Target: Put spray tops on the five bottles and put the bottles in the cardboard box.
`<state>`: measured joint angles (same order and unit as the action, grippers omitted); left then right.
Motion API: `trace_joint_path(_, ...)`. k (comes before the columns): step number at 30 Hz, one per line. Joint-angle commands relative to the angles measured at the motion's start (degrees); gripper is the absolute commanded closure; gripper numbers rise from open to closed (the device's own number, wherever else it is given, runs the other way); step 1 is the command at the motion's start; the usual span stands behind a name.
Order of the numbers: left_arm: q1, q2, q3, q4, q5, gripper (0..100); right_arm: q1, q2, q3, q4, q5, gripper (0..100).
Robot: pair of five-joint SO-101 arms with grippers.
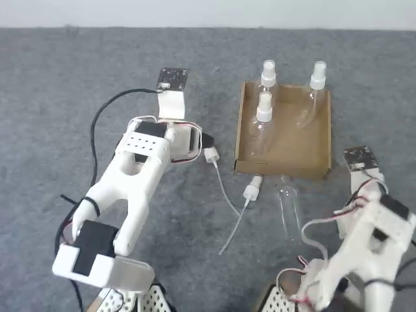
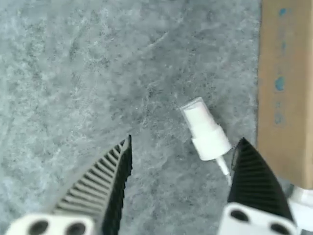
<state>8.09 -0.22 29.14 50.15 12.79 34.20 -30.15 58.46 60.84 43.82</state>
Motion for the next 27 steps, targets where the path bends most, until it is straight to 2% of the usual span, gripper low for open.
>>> trace_joint_path(1,0.44,-1.05,-6.64,5.36,-0.09,70,2.86,11.38,-9.49,-1.10,-2.99,79.0)
trace_joint_path(4,0.62,-0.35,-8.57,7.38,-1.14,70,5.67,20.53,-15.38,-1.36,-4.66,79.0)
trace_joint_path(9,3.60,-0.26,-8.92,5.45,1.58,70,7.08,32.40,-19.34,-7.52,-4.92,79.1)
trace_joint_path(12,5.36,2.20,-9.01,4.75,3.60,72,7.08,36.70,-21.19,-9.89,-4.92,85.2)
trace_joint_path(15,5.80,7.12,-10.33,4.22,4.22,74,7.08,38.46,-22.95,-11.03,-4.92,88.6)
trace_joint_path(27,5.19,21.80,-24.40,3.96,9.49,74,6.64,38.55,-31.82,-6.99,-4.92,88.6)
